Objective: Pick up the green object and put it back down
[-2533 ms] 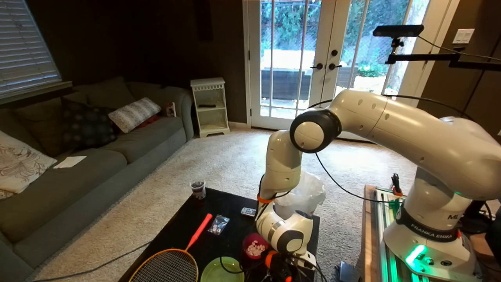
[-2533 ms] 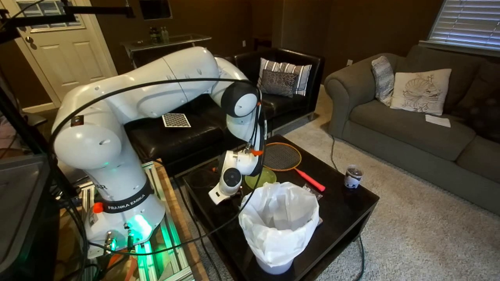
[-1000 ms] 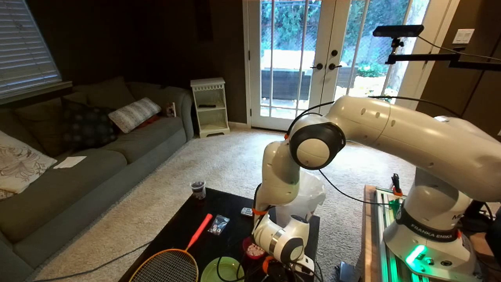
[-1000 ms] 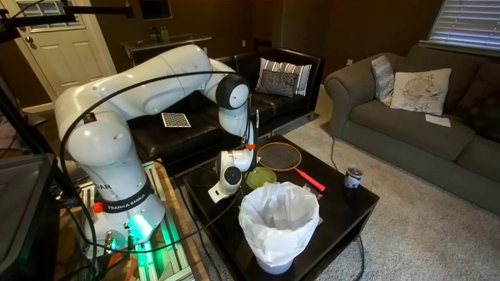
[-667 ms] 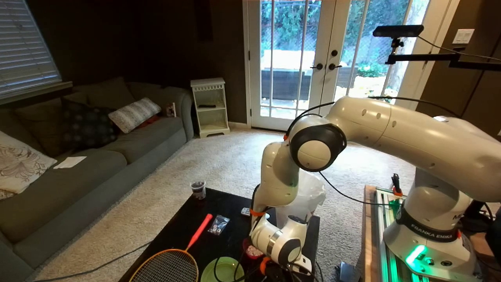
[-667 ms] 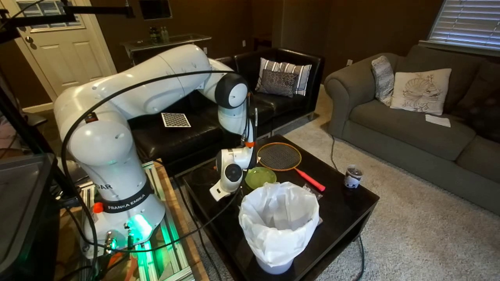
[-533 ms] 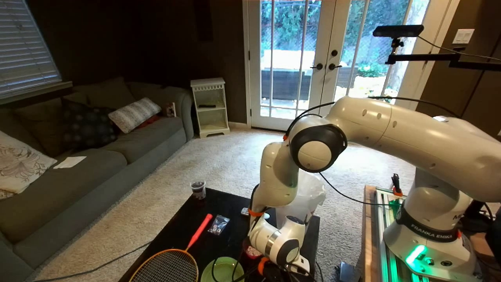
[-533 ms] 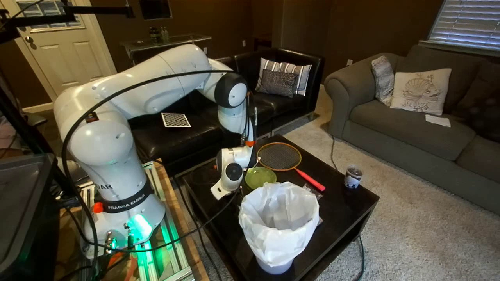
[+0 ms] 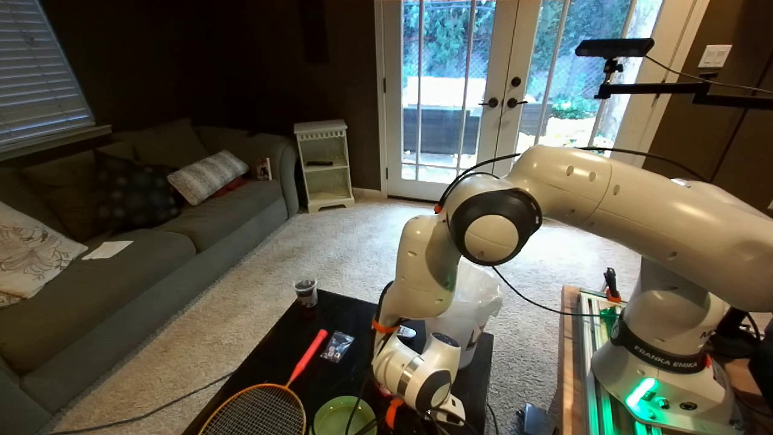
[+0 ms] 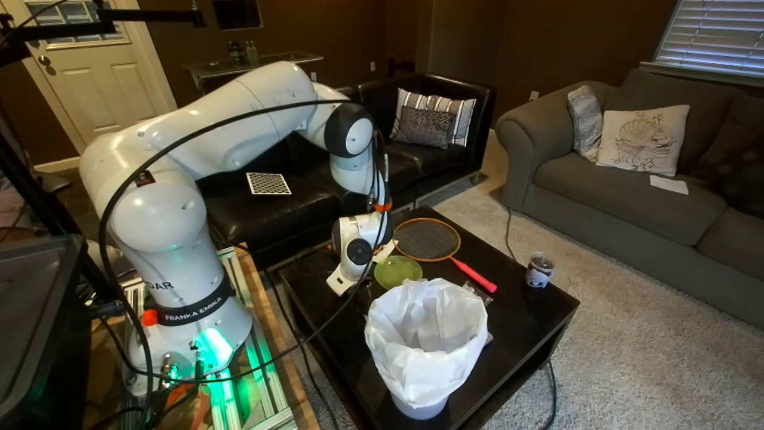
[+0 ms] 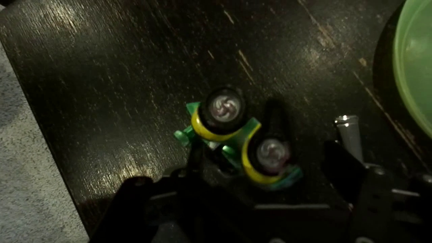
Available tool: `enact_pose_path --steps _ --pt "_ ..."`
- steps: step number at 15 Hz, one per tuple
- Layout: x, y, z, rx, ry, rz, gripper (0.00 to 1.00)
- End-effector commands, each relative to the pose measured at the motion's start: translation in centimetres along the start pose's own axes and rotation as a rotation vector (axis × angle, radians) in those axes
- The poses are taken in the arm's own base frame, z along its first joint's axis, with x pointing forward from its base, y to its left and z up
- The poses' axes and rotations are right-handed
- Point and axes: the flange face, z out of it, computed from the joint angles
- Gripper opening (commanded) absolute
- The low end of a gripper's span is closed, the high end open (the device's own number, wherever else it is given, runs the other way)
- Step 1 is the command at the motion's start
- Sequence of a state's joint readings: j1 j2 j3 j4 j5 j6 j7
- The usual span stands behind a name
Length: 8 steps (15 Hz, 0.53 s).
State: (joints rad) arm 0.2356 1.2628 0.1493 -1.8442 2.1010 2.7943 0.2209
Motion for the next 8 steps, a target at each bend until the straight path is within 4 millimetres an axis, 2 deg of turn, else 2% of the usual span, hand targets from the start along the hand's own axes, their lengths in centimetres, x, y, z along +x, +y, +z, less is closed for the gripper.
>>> enact_pose_path --steps 1,5,8 --pt "-1.63 0.18 0.08 0.007 -0.018 -0.048 1.00" --pt "-1.84 0.17 0.15 0.004 -0.013 -0.065 1.00" --pt "-1.66 0.04 -0.56 0.028 0.024 -0.083 1.00"
